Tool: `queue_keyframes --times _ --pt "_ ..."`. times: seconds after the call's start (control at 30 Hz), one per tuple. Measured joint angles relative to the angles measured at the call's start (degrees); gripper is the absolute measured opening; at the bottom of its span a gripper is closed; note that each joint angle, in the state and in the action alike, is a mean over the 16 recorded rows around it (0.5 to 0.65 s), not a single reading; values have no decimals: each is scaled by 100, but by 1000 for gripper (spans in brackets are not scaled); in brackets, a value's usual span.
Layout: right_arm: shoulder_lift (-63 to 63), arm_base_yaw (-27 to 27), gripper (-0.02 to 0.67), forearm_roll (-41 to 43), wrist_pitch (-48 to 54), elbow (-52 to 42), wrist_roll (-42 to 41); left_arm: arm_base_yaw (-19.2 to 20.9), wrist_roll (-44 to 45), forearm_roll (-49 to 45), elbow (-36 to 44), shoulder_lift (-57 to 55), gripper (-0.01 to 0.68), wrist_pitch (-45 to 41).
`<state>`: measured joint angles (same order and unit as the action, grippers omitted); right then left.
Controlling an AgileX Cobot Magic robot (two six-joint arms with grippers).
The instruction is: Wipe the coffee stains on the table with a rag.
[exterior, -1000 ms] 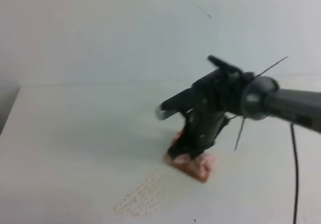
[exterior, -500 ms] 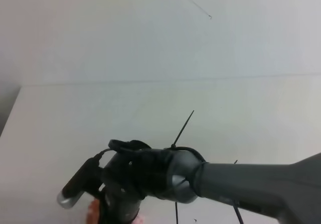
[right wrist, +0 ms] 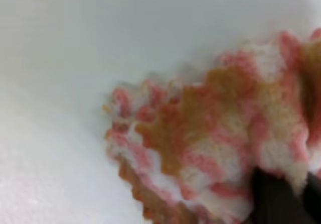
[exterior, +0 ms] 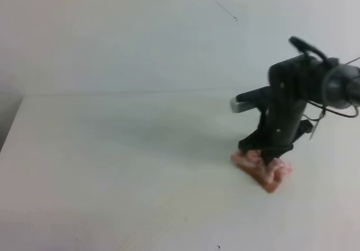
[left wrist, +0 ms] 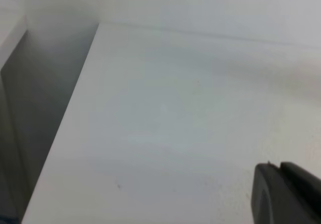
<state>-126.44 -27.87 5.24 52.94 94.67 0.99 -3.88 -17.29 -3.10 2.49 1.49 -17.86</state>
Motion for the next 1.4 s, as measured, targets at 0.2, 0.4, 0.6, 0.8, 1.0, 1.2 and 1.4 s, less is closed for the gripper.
queue_keyframes --times 0.2,0.4,0.6,0.8,1.0,1.2,1.4 --pt "626 946 30 -748 390 -35 -439 0 0 -3 0 0 0 0" --pt "1253 1274 29 -1306 768 -94 -978 0 0 -6 0 0 0 0" --pt "1475 1327 30 -1997 921 -411 -1644 0 0 -10 0 0 0 0" --pt "1292 1287 80 -2709 881 -911 -2359 0 0 -10 0 0 0 0" --pt "1258 1274 241 -2990 820 -1297 -2721 0 0 -10 -16 -9 0 0" --pt "1852 1274 420 -2726 978 -1374 -2649 0 0 -9 -31 -19 0 -6" --pt "3151 1274 471 -2199 1266 -1420 -2320 0 0 -9 -31 -19 0 -6"
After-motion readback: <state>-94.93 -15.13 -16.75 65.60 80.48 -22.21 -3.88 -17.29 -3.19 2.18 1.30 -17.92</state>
